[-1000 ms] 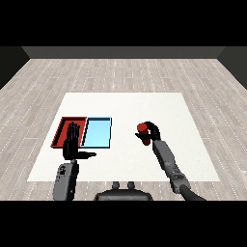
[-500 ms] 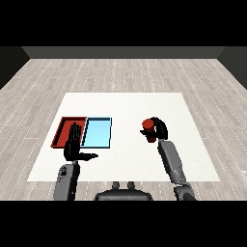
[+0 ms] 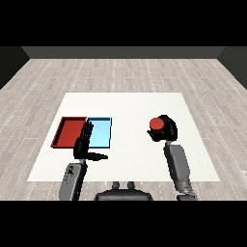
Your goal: Pick the red can and put it in the red box
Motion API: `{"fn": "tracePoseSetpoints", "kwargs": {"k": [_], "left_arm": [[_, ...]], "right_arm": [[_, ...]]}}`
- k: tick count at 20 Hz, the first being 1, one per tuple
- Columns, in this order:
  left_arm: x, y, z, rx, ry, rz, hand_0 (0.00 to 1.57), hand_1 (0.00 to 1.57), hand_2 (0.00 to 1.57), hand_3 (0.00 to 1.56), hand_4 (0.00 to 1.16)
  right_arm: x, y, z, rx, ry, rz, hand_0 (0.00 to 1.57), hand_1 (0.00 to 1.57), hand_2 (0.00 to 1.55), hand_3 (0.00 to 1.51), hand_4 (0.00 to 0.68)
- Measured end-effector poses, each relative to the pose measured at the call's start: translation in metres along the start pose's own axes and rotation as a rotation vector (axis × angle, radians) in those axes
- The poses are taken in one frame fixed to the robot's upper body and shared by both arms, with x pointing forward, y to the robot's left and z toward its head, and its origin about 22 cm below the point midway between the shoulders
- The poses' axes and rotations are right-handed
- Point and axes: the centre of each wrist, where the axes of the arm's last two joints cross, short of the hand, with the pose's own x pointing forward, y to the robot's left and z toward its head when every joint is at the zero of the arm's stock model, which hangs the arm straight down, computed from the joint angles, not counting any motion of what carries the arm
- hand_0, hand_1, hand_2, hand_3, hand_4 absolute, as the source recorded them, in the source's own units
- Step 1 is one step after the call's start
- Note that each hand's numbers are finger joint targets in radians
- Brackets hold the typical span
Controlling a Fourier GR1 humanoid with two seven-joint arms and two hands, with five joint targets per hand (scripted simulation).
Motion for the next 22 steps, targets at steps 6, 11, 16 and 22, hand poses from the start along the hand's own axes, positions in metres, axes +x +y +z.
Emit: {"fn": "tracePoseSetpoints", "kwargs": {"k": [6, 11, 16, 22], "left_arm": [[0.005, -0.018, -0.008, -0.035, 0.031, -0.004, 0.0, 0.0, 0.0, 0.0, 0.0], [-0.002, -0.04, -0.015, -0.06, 0.068, -0.019, 0.0, 0.0, 0.0, 0.0, 0.0], [-0.014, -0.058, -0.026, -0.074, 0.104, -0.033, 0.0, 0.0, 0.0, 0.0, 0.0], [-0.035, -0.067, -0.029, -0.087, 0.159, -0.021, 0.0, 0.0, 0.0, 0.0, 0.0]], "right_arm": [[0.007, 0.082, -0.002, 0.006, -0.035, -0.007, 1.44, 1.44, 1.4, 1.38, 0.628], [0.013, 0.115, 0.005, 0.008, -0.068, -0.018, 1.42, 1.42, 1.42, 1.4, 0.63], [0.022, 0.126, 0.008, 0.018, -0.105, -0.033, 1.44, 1.44, 1.43, 1.39, 0.618], [0.029, 0.124, 0.013, 0.036, -0.139, -0.042, 1.45, 1.45, 1.44, 1.4, 0.647]]}}
